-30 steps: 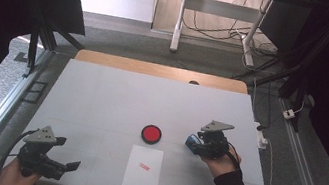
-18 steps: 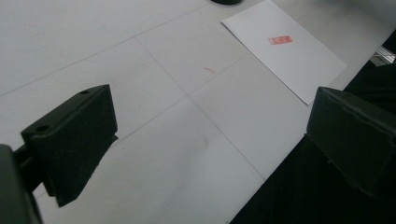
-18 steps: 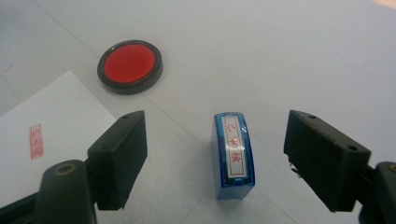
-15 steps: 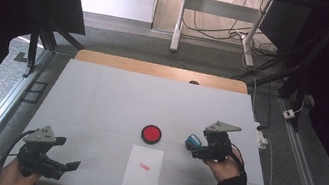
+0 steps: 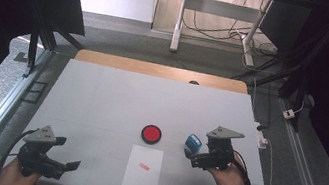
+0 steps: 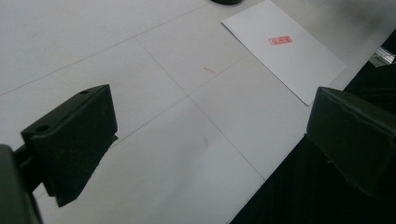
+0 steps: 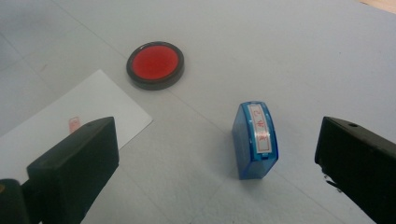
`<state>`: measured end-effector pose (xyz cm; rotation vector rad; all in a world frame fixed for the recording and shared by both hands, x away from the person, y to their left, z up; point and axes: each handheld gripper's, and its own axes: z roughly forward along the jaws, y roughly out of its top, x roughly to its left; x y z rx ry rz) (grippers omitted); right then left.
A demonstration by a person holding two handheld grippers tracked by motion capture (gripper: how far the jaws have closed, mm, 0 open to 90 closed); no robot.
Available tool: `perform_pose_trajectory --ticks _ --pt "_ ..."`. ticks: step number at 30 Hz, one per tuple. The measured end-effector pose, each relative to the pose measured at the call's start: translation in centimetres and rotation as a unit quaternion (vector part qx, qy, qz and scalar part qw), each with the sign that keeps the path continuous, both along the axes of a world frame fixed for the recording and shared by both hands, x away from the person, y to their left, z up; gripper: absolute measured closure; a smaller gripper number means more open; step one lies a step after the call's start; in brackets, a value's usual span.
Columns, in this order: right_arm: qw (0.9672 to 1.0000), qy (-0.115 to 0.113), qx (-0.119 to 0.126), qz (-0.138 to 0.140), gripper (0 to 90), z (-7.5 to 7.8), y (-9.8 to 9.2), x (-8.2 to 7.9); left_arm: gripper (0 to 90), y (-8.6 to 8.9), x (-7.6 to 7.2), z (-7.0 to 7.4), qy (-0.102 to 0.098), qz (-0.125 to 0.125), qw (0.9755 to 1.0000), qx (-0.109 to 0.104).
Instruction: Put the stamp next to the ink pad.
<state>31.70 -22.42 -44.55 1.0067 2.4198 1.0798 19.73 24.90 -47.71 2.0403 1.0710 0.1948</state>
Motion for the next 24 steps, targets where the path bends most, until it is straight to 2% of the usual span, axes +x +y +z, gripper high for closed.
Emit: perform_pose_trajectory --ticks 4,16,24 --pt "1.0000 -0.006 0.007 0.000 0.0 0.2 -0.4 -1.0 2.1 0.0 0.0 0.0 0.000 0.000 1.0000 0.000" --pt "0.9992 -0.011 0.027 -0.026 0.0 0.6 -2.6 -3.4 2.0 0.0 0.0 0.0 0.000 -0.002 1.0000 -0.001" --pt "0.9986 -0.013 0.022 -0.047 0.0 0.3 -3.8 -4.3 2.0 0.1 0.0 0.0 -0.001 -0.001 1.0000 -0.004"
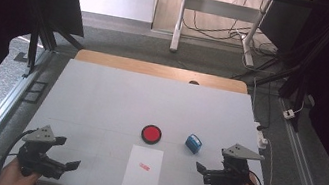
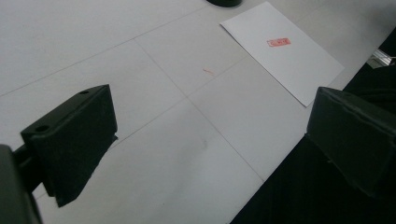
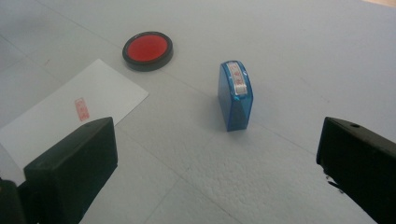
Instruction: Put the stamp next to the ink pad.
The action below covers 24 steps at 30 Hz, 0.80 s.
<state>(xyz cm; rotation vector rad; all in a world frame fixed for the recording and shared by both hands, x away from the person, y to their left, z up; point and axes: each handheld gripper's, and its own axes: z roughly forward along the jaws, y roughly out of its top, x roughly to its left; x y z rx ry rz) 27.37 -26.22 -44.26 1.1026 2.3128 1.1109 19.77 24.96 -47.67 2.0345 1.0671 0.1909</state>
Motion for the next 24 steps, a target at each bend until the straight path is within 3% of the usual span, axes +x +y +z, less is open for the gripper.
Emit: perform_pose_trajectory --ticks 11,24 --pt "0.9998 0.000 -0.010 -0.016 0.0 -0.6 -1.4 -1.4 1.7 0.0 0.0 0.0 -0.001 0.001 1.0000 0.000" --pt "0.9992 0.024 -0.014 -0.030 0.0 -1.2 -2.5 -2.8 1.3 0.0 -0.1 0.0 -0.001 0.002 1.0000 0.001"
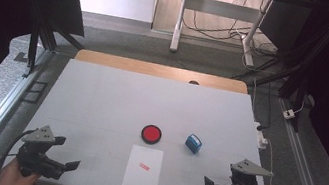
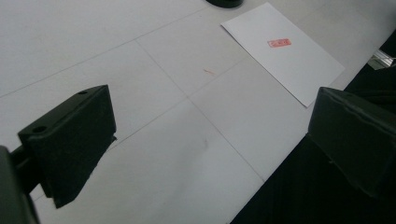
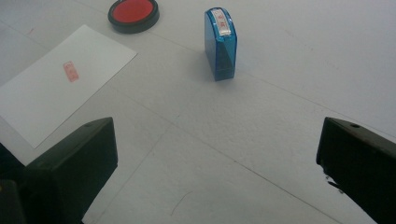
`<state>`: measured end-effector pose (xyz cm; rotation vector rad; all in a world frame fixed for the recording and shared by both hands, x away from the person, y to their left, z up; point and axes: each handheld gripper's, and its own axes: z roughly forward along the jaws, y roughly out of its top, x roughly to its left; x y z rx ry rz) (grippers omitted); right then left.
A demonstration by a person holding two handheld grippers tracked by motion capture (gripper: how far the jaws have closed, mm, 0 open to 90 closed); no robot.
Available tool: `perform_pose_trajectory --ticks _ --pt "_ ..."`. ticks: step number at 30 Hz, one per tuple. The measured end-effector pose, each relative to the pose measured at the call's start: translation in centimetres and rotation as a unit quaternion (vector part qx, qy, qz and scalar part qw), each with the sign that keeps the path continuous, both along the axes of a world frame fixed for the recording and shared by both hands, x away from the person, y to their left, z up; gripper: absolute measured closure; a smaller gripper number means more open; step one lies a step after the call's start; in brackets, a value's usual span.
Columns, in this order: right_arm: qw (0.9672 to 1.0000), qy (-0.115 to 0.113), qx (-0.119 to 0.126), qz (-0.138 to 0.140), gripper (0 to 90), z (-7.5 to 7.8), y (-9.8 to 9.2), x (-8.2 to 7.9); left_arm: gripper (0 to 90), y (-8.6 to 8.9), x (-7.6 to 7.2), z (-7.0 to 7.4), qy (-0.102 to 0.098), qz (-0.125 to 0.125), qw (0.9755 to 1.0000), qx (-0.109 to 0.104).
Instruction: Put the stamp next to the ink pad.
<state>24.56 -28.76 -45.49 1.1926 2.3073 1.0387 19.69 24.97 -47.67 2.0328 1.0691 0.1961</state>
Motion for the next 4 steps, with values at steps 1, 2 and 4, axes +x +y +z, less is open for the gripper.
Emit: perform_pose_trajectory --ticks 1,2,4 --pt "1.0000 0.001 -0.002 -0.001 0.0 -0.03 -0.03 -0.01 1.3 0.00 0.01 0.00 0.000 0.001 1.0000 0.000" --pt "1.0000 0.003 -0.002 -0.003 0.0 -0.04 -0.04 0.01 1.3 0.02 0.04 -0.01 0.001 0.000 1.0000 -0.001" --pt "1.0000 0.003 -0.002 -0.003 0.0 -0.07 -0.04 0.02 1.3 0.03 0.14 0.00 0.003 0.002 1.0000 -0.006"
